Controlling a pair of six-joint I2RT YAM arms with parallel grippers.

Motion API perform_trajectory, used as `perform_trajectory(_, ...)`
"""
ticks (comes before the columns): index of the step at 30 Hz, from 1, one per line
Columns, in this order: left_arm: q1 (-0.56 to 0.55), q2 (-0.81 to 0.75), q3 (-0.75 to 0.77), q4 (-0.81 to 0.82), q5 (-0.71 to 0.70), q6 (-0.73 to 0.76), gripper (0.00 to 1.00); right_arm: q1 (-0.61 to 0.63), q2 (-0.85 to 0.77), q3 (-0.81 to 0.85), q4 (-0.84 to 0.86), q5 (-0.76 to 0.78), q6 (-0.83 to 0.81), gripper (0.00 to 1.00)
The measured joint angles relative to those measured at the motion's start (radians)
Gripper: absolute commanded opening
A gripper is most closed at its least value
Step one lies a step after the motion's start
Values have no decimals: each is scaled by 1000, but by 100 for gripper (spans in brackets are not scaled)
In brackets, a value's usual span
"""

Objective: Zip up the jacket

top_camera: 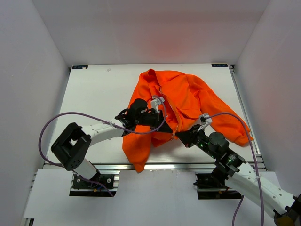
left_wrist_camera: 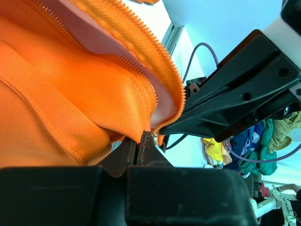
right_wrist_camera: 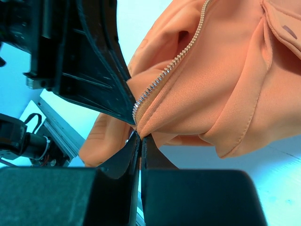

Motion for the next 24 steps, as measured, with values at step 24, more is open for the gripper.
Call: perform_trajectory(24,0,-14,-32,32,-3,-14,0,0,-29,0,17,84,30,0)
